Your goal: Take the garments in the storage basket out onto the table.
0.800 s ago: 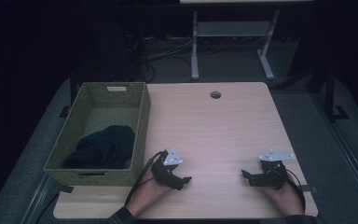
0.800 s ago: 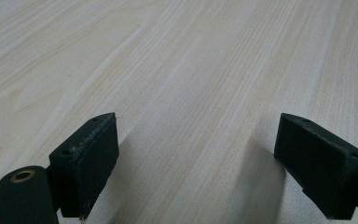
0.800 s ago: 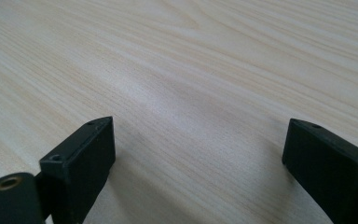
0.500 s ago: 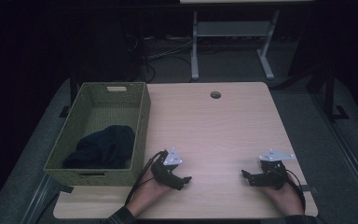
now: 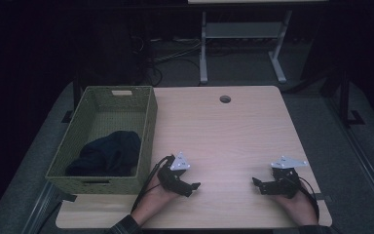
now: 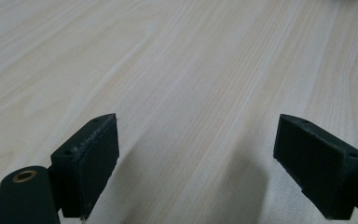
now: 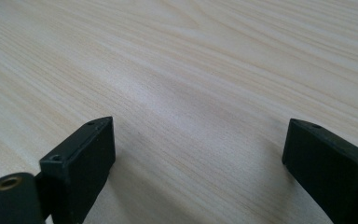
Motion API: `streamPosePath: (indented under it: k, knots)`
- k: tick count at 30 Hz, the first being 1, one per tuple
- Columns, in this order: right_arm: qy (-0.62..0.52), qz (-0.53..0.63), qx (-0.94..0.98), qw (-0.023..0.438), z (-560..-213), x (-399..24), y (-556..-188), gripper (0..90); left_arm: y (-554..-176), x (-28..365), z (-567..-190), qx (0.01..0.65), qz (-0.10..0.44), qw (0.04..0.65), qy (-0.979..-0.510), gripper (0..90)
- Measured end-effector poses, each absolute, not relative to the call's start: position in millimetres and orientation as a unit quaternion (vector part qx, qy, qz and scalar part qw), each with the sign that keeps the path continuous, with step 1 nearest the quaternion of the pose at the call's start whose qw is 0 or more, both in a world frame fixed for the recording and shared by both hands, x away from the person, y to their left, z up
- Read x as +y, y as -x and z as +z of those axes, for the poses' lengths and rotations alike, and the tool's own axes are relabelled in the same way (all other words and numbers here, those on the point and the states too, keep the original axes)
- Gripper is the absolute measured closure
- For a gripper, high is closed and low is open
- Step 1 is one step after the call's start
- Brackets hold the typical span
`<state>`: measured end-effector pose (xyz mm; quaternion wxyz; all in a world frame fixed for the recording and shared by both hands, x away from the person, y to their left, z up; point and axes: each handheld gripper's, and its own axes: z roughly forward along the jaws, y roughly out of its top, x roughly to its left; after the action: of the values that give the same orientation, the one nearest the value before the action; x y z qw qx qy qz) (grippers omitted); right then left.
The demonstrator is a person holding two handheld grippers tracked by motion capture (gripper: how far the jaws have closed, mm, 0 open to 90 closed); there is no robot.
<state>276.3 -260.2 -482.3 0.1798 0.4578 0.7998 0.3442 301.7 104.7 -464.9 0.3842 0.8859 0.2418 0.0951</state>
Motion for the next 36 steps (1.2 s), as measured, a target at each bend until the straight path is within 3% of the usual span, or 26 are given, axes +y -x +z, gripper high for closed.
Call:
streamPosePath:
  k: [36]
  knots:
    - [-0.457,0.343,0.801,0.18,-482,-260,-276,8.8,-309,110,-413,0.228,0.098,0.429,-0.869,13.7]
